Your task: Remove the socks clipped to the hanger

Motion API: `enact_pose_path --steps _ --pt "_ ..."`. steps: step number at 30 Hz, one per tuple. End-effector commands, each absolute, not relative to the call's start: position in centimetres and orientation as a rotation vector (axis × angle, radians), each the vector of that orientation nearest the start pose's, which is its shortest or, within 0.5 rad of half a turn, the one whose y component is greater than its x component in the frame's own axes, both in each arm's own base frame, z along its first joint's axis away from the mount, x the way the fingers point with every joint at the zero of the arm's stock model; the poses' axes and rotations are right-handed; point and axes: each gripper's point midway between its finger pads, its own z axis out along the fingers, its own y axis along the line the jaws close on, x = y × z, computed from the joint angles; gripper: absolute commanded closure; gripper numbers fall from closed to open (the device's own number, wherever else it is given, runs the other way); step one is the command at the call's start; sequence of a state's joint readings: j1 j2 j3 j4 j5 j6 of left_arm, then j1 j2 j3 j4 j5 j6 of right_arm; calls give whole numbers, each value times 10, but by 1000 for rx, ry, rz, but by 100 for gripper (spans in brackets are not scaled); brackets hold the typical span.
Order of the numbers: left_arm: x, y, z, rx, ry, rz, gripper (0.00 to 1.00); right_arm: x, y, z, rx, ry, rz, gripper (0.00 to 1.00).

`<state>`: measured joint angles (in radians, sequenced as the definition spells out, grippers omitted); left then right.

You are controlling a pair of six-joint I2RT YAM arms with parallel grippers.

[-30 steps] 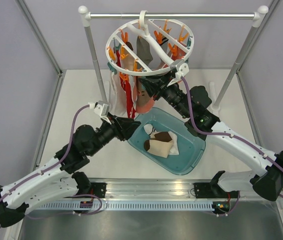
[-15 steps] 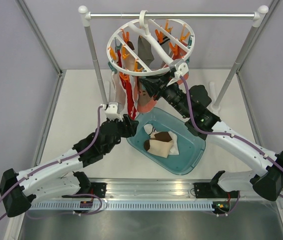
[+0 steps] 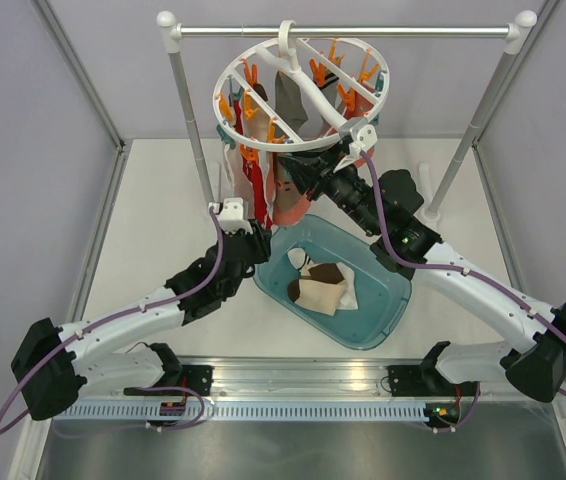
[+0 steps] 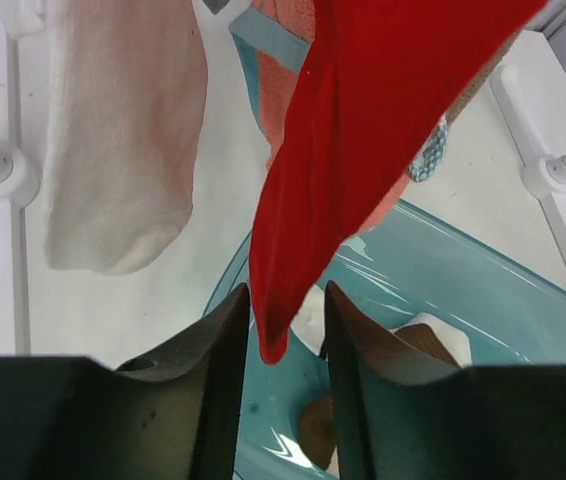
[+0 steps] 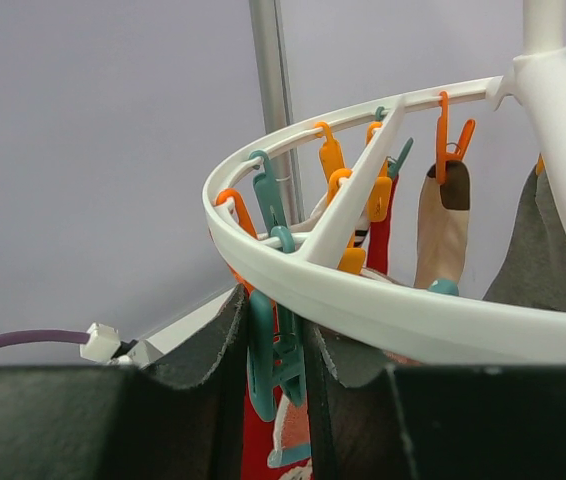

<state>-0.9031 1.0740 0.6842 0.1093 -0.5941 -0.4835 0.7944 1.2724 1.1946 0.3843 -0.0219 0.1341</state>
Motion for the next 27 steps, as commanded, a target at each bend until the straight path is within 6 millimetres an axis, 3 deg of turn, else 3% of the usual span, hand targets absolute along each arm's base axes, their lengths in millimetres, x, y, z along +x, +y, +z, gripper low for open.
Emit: enact_pose_path --steps 1,6,19,27 --pt "295 -225 227 -28 1742 -408 62 293 312 475 -425 1155 821 94" --pt "294 -227 240 -2 1728 -422 97 293 308 473 -417 1162 811 94" --pt "267 -261 253 184 1772 -526 98 294 279 453 -331 1248 724 85" --pt "258 -300 259 288 1787 -575 98 298 263 441 -287 1296 650 82"
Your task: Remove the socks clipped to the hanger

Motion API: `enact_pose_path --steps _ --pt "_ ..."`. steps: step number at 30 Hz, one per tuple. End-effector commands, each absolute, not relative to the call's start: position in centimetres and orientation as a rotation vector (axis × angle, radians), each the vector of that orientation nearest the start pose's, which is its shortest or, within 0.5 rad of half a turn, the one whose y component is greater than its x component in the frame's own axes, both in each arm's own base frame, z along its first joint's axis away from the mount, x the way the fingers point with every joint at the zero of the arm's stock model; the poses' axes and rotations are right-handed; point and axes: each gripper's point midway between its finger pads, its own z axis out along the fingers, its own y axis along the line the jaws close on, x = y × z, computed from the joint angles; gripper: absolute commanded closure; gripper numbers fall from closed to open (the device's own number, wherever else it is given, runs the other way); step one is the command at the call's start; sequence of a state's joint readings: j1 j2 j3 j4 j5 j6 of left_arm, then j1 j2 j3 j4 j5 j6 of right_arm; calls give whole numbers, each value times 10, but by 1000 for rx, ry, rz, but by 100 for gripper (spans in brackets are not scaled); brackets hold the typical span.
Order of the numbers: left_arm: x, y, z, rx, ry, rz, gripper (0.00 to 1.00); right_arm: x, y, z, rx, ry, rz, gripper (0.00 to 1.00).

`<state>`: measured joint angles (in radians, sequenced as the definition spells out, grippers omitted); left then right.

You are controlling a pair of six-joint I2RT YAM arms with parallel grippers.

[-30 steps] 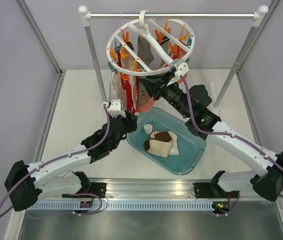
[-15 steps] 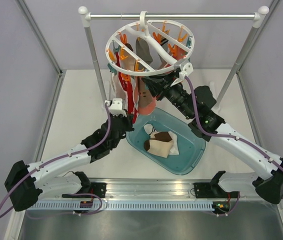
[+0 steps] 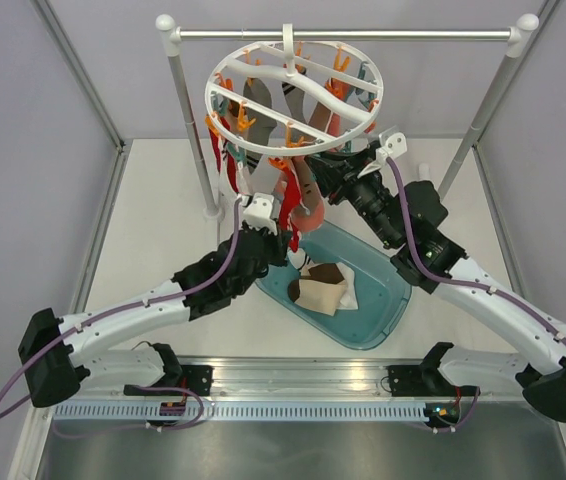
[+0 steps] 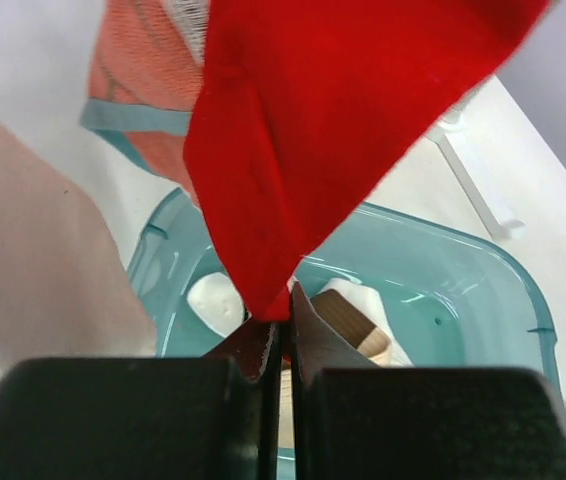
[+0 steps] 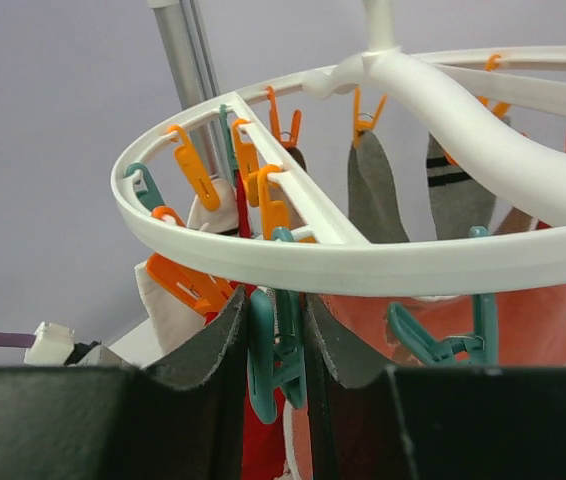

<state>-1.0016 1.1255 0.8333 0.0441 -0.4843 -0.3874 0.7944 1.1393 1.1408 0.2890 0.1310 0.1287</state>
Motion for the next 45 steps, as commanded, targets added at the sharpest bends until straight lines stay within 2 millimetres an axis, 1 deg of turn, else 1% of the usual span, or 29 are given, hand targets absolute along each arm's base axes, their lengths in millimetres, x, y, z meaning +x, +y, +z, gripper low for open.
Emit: enact_pose_path --steps 1,5,6,7,8,9,11,14,15,17,19,24,26,28,31,32,34,35,37,39,42,43,45 --pt "258 -303 259 293 1788 -578 98 298 261 439 -287 1299 642 82" --pt "258 -316 253 315 1809 -588 98 299 254 436 -273 1315 606 80" --pt "257 -319 253 312 1812 -598 98 299 251 435 -265 1318 597 77" --pt "258 -321 248 317 1825 -595 98 299 249 434 -259 1321 592 76" --pt "258 -323 248 312 1829 -607 98 298 245 437 -249 1314 587 74" --pt "258 -325 247 311 1834 -611 98 298 243 434 -242 1318 578 71" --pt "258 -331 243 315 1848 -627 98 296 240 436 -239 1314 576 70" --pt "257 -337 237 323 1867 -634 98 296 238 434 -238 1320 569 65" --pt "257 -339 238 318 1866 -641 98 295 238 433 -238 1322 572 62" --pt "257 -342 234 322 1876 -643 98 292 236 435 -240 1317 577 59" --pt "257 -344 234 321 1878 -645 98 290 236 433 -244 1319 581 53" --pt "258 -351 229 331 1891 -646 98 281 239 432 -303 1315 603 40" --pt "258 -352 226 332 1896 -642 98 277 240 432 -322 1313 609 37" --pt "259 -355 223 338 1903 -642 98 276 241 431 -338 1319 612 36" --pt "260 -358 221 337 1910 -640 98 275 246 434 -359 1317 614 36" --pt "261 -360 221 334 1911 -642 98 277 251 436 -372 1322 610 36" --pt "261 -362 219 337 1916 -640 98 282 257 431 -380 1346 590 35" --pt "261 -363 220 337 1914 -643 98 282 259 436 -382 1339 588 36" --pt "261 -365 219 340 1916 -642 98 285 262 436 -380 1349 574 36" --pt "261 -366 218 341 1918 -642 98 286 269 439 -391 1348 574 36" --pt "261 -366 218 340 1919 -642 98 288 279 439 -395 1358 563 36" --pt "261 -366 217 339 1921 -642 98 290 283 435 -396 1369 556 35" --pt "261 -367 217 340 1922 -641 98 292 285 437 -405 1366 527 36"
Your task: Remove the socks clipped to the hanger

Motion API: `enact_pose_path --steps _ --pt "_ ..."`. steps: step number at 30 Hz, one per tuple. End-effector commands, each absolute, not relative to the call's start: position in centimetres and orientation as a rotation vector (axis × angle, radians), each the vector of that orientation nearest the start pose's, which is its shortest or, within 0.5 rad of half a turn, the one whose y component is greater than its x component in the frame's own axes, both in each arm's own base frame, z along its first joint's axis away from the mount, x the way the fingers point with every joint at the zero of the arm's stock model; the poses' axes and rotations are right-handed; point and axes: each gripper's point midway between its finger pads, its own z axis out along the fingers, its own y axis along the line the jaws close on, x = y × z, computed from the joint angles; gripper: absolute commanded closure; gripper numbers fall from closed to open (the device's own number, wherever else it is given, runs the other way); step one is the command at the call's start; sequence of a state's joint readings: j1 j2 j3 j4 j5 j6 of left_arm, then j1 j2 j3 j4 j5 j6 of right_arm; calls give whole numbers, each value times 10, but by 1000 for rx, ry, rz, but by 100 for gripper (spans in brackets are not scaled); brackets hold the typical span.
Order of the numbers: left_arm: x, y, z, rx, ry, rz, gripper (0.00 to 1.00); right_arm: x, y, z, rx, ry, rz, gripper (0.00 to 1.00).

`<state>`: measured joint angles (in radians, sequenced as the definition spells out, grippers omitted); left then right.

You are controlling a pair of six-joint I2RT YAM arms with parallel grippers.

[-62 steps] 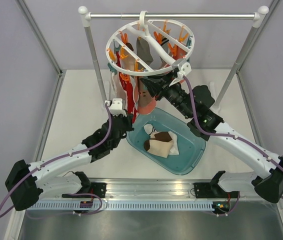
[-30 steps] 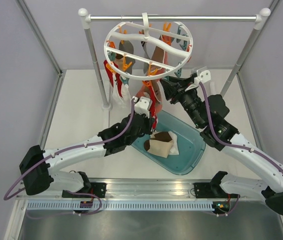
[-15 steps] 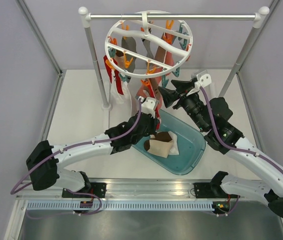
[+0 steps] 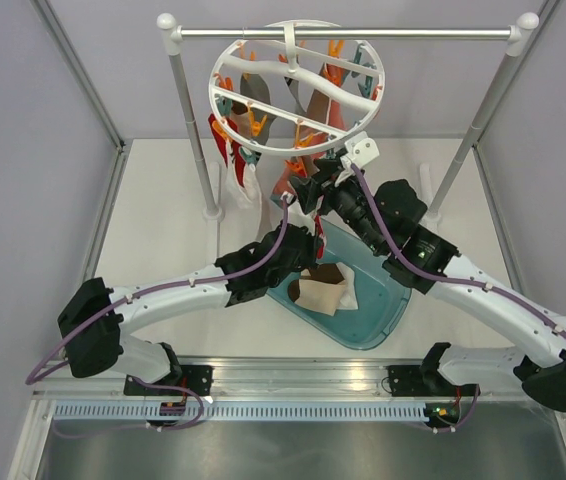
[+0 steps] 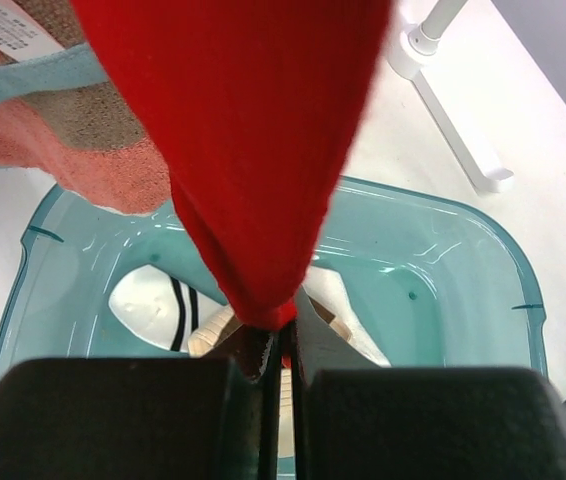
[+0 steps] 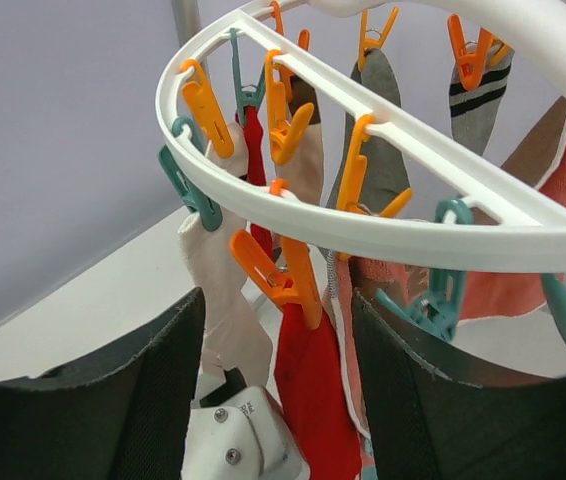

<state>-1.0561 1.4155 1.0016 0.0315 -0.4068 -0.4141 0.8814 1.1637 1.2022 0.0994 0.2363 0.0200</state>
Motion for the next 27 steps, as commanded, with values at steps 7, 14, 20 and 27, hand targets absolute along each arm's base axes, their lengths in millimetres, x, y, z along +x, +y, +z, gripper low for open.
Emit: enact_pose_path --steps 7,14,20,27 --pt "259 -368 218 342 1920 -647 98 303 290 430 -365 1401 467 35" --pt "256 -371 218 353 1919 -654 98 311 289 431 -318 1404 436 31" --pt "256 -372 219 354 1917 -654 98 315 292 434 -298 1401 409 29" --pt "255 -372 219 362 1915 -655 98 322 288 435 -260 1406 365 32"
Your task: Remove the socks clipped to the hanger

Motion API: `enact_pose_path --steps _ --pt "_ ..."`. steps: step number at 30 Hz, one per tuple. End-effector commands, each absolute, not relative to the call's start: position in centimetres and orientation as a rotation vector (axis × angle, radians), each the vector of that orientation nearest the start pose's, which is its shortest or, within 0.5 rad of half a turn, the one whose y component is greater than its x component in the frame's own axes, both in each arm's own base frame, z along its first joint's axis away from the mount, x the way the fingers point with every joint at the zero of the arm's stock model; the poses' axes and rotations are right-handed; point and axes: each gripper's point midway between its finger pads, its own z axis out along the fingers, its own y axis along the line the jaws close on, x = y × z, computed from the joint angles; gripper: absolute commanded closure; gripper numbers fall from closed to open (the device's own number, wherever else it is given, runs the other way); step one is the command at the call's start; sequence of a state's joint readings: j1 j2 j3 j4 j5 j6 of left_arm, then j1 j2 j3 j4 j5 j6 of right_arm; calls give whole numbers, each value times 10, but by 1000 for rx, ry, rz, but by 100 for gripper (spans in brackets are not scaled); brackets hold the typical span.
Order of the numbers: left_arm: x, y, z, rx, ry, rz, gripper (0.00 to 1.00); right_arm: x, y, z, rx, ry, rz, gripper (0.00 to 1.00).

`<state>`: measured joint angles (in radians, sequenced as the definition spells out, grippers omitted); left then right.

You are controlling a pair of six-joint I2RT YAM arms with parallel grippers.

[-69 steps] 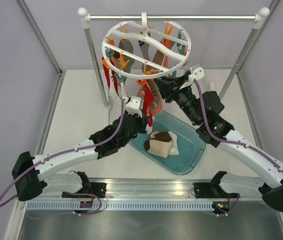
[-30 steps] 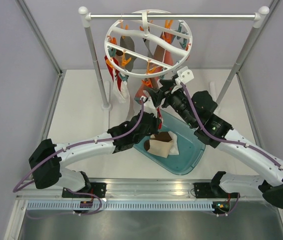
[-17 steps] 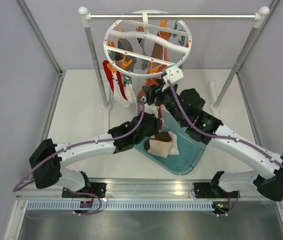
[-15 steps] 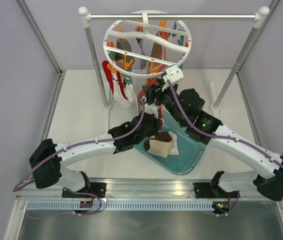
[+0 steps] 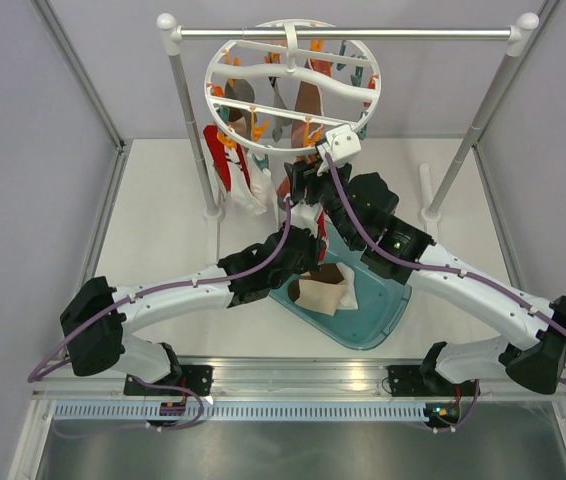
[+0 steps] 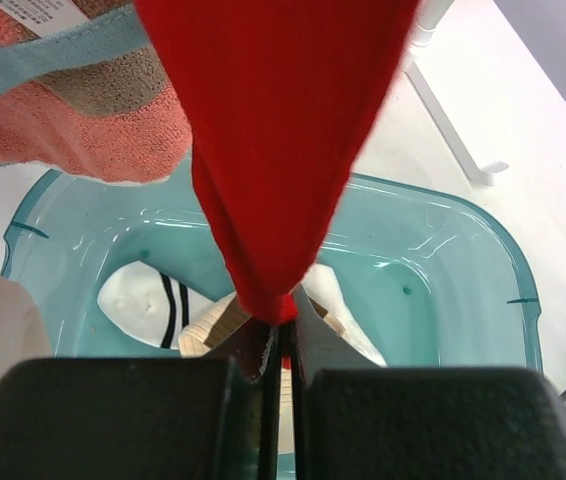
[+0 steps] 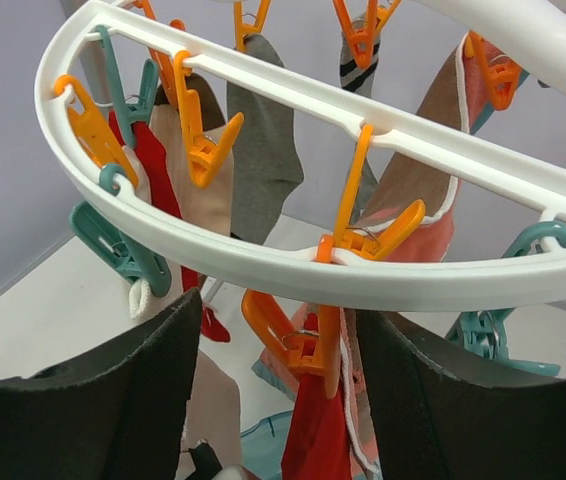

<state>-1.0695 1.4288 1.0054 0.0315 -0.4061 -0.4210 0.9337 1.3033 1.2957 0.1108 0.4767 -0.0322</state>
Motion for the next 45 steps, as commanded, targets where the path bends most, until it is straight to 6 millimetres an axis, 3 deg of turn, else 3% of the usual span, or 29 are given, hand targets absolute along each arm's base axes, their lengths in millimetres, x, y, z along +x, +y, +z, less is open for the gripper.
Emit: enact_pose_path --steps 1,4,7,8,13,17,24,27,31,33,37,39,40,45 --pt "255 -372 219 362 1915 -655 98 322 286 436 -255 1403 365 33" --pt "255 -372 218 364 1917 -652 98 322 284 438 -243 1397 362 39" --pt "254 -371 218 364 1916 -653 98 321 282 443 -234 1389 365 53" --pt "255 -371 219 363 1915 -654 98 321 282 444 -234 1387 367 64" --pt "253 -369 217 368 1918 -651 98 316 279 451 -229 1374 393 84" --pt "249 -370 215 391 1922 -670 98 314 278 454 -228 1370 398 86" --pt "222 -396 208 579 1907 -790 95 313 275 455 -222 1369 397 87" --pt "212 -402 201 619 1915 -805 84 315 275 454 -222 1373 388 87" --pt "202 -403 194 638 1922 -848 42 314 275 455 -224 1369 392 87" --pt "197 -403 194 656 1906 -884 38 314 275 454 -226 1372 388 87" --pt "183 -401 206 712 1838 -958 35 314 275 454 -229 1374 382 87" --pt "174 -399 222 740 1779 -1011 35 314 275 453 -231 1375 383 87" --pt "171 -396 220 749 1775 -1018 34 313 275 454 -231 1373 385 87" --pt "153 -377 248 750 1688 -1102 34 313 273 454 -237 1373 379 87"
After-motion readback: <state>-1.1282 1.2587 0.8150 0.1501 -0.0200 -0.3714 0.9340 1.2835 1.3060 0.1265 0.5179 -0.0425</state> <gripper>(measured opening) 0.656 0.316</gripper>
